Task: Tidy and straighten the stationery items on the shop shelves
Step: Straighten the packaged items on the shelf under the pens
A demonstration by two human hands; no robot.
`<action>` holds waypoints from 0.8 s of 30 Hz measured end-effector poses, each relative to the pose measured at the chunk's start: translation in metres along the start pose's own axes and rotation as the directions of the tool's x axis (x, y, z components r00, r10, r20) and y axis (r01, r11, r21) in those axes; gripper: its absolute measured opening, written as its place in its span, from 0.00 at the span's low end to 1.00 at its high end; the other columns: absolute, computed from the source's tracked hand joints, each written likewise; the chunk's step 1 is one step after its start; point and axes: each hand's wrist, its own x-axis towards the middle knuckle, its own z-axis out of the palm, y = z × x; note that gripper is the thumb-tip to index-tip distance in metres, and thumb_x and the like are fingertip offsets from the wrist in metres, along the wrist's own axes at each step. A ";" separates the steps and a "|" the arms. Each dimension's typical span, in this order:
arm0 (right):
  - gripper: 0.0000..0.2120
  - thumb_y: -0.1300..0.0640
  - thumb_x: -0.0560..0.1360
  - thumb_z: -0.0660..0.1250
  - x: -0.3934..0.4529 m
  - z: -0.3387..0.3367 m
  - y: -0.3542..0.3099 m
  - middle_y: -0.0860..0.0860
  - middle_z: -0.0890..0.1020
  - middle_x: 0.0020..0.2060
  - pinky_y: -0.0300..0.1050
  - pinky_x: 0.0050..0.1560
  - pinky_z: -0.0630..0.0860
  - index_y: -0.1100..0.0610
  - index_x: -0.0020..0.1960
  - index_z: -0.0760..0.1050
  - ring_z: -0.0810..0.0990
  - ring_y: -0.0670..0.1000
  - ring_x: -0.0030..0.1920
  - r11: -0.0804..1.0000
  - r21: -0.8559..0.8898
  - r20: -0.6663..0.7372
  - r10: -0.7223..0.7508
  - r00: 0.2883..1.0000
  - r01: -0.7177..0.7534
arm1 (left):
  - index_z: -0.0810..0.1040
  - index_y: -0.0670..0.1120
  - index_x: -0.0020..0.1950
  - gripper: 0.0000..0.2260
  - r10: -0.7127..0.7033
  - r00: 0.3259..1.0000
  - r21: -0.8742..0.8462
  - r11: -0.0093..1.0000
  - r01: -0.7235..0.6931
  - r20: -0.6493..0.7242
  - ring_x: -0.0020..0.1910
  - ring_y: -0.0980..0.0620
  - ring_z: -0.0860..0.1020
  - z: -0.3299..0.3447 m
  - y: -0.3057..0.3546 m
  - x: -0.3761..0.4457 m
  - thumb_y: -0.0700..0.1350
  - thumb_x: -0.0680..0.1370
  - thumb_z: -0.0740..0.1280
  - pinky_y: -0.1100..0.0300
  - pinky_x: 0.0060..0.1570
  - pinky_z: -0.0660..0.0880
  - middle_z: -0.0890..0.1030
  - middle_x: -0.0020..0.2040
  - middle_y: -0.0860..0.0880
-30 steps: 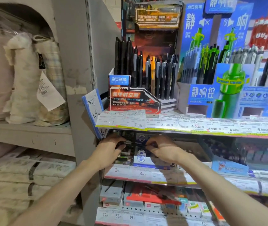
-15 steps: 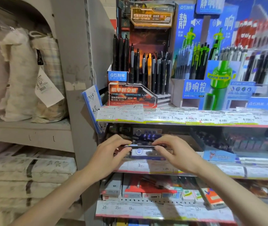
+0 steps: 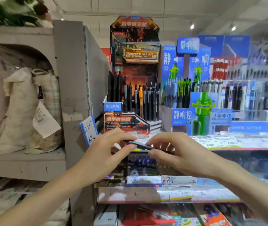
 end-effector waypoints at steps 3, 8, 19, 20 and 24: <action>0.09 0.46 0.78 0.68 0.021 -0.012 -0.002 0.42 0.81 0.36 0.36 0.39 0.72 0.47 0.55 0.80 0.77 0.42 0.36 0.997 -0.075 -0.062 -0.022 0.998 0.018 | 0.81 0.55 0.57 0.09 0.019 1.000 0.017 1.000 -0.020 0.023 0.49 0.55 0.79 -0.003 0.003 0.028 0.50 0.77 0.69 0.65 0.46 0.74 0.79 0.47 0.58; 0.09 0.46 0.78 0.67 0.047 -0.029 0.004 0.44 0.82 0.39 0.42 0.43 0.76 0.49 0.53 0.81 0.78 0.45 0.39 0.983 -0.177 -0.072 0.039 0.997 -0.051 | 0.79 0.56 0.62 0.13 0.021 1.000 0.116 0.993 -0.020 -0.007 0.50 0.60 0.77 -0.005 -0.008 0.065 0.53 0.78 0.68 0.67 0.48 0.72 0.79 0.49 0.60; 0.14 0.50 0.77 0.69 0.102 -0.026 0.046 0.49 0.85 0.49 0.51 0.53 0.81 0.55 0.60 0.79 0.85 0.50 0.44 0.959 0.134 -0.413 0.283 0.865 -0.250 | 0.80 0.49 0.62 0.16 0.174 0.984 0.628 0.763 -0.153 0.029 0.57 0.50 0.75 0.017 -0.049 0.091 0.51 0.75 0.71 0.50 0.62 0.67 0.78 0.55 0.53; 0.14 0.50 0.77 0.69 0.109 -0.023 0.047 0.49 0.85 0.48 0.53 0.53 0.81 0.55 0.60 0.78 0.85 0.50 0.43 0.955 0.163 -0.443 0.297 0.846 -0.249 | 0.80 0.50 0.62 0.16 0.171 0.985 0.645 0.750 -0.147 0.026 0.58 0.51 0.75 0.019 -0.050 0.092 0.52 0.76 0.70 0.51 0.63 0.64 0.78 0.55 0.54; 0.15 0.50 0.77 0.68 0.130 -0.017 0.048 0.47 0.85 0.46 0.52 0.55 0.80 0.55 0.61 0.77 0.84 0.51 0.45 0.947 0.178 -0.512 0.322 0.797 -0.268 | 0.80 0.52 0.60 0.14 0.167 0.986 0.668 0.732 -0.138 0.021 0.57 0.52 0.75 0.022 -0.052 0.094 0.54 0.77 0.68 0.52 0.63 0.62 0.79 0.54 0.56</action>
